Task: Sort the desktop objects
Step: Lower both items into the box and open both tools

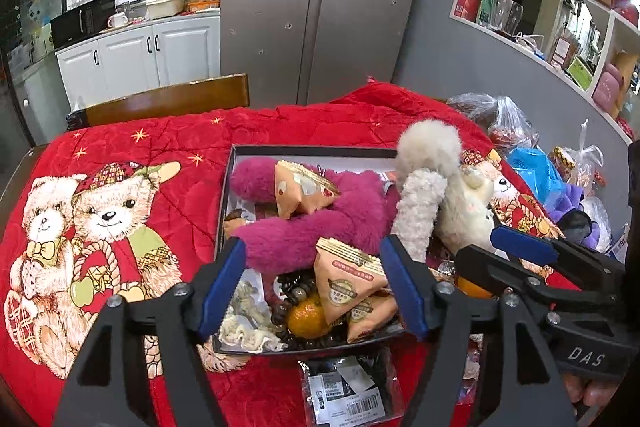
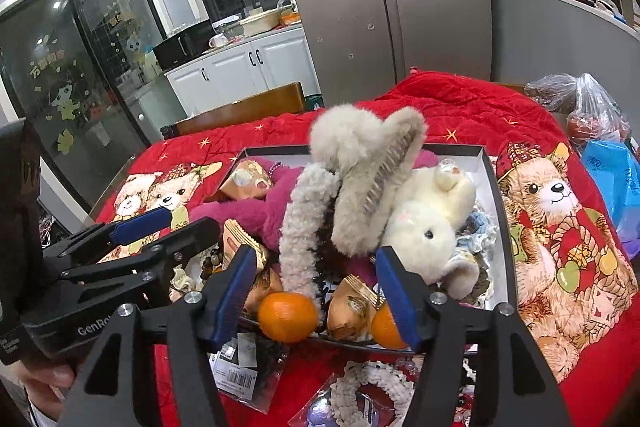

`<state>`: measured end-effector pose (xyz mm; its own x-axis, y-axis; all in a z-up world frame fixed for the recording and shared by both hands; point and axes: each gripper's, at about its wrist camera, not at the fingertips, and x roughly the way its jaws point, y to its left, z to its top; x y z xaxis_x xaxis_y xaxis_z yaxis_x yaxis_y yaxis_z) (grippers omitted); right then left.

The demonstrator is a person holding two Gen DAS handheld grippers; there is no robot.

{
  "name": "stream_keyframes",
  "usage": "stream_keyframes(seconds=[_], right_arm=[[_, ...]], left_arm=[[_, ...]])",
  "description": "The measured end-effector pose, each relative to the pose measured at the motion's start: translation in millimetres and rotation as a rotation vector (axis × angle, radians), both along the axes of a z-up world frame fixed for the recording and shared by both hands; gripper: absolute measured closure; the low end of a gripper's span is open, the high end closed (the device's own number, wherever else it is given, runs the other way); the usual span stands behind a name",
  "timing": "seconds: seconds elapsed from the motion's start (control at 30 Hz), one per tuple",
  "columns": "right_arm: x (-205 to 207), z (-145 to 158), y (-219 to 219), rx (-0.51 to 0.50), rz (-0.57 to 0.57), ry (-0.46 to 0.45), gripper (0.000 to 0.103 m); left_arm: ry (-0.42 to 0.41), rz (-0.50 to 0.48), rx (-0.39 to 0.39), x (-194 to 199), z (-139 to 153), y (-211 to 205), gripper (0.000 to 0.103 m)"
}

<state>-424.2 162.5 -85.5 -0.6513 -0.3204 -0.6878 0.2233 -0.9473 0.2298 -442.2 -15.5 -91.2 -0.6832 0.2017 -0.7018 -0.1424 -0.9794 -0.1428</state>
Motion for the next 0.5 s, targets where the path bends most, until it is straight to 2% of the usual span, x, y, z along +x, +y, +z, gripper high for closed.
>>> stream_keyframes(seconds=[0.27, 0.5], right_arm=[[2, 9, 2, 0.010, 0.011, 0.011, 0.035], [6, 27, 23, 0.008, -0.025, 0.051, 0.030]], left_arm=[[0.033, -0.009, -0.057, 4, 7, 7, 0.009], [0.027, 0.003, -0.051, 5, 9, 5, 0.008]])
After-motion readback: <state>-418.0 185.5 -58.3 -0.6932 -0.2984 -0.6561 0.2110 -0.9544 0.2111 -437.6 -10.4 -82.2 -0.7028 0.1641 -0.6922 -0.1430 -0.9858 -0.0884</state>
